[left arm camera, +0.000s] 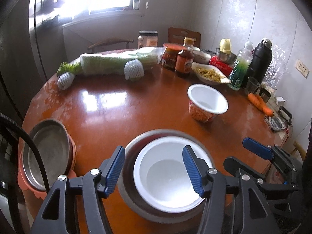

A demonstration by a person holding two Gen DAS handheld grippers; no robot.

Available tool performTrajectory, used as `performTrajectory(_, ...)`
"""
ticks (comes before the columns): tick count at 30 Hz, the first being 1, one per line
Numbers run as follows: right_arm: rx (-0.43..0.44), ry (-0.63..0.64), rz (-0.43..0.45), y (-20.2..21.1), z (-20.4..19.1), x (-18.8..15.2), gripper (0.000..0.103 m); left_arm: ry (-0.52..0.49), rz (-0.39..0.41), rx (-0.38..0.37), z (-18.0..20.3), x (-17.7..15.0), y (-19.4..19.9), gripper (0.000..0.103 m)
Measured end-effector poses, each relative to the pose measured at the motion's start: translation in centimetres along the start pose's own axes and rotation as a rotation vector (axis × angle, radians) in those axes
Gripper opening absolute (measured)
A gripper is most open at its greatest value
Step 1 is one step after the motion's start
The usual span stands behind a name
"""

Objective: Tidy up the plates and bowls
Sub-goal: 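Move both grippers toward the second white paper bowl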

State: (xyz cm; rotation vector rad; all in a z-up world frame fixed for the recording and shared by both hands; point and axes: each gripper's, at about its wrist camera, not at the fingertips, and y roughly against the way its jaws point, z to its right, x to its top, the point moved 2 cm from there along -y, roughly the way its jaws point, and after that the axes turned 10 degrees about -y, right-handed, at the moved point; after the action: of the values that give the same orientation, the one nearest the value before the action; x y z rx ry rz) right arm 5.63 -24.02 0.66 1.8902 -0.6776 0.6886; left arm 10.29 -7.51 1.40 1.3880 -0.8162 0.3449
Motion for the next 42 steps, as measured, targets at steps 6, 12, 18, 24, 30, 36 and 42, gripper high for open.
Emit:
performTrajectory(6, -0.032, -0.041, 0.027, 0.5, 2.1, 1.4, 0.073, -0.023, 0.021, -0.032, 1.0, 2.2, -0.9, 0.063)
performTrajectory(12, -0.05, -0.081, 0.06, 0.8, 4.3, 3.1, 0.074, -0.047, 0.029, -0.061, 2.4, 4.4, -2.1, 0.063)
performTrajectory(18, -0.08, -0.116, 0.085, 0.3, 6.4, 5.0, 0.075, -0.069, 0.024, -0.077, 3.7, 6.8, -3.4, 0.064)
performTrajectory(24, -0.105, -0.151, 0.074, -0.5, 8.4, 7.0, 0.075, -0.054, 0.0, -0.082, 4.3, 8.5, -5.0, 0.064)
performTrajectory(30, -0.115, -0.146, 0.057, -1.8, 9.3, 9.3, 0.075, -0.023, -0.045, -0.073, 4.3, 9.6, -7.2, 0.064)
performTrajectory(36, -0.135, -0.16, 0.024, -3.9, 11.0, 10.1, 0.075, -0.005, -0.096, -0.056, 4.2, 10.2, -9.5, 0.064)
performTrajectory(42, -0.143, -0.165, -0.026, -6.2, 12.3, 10.5, 0.075, -0.002, -0.132, -0.06, 4.5, 10.9, -11.4, 0.064)
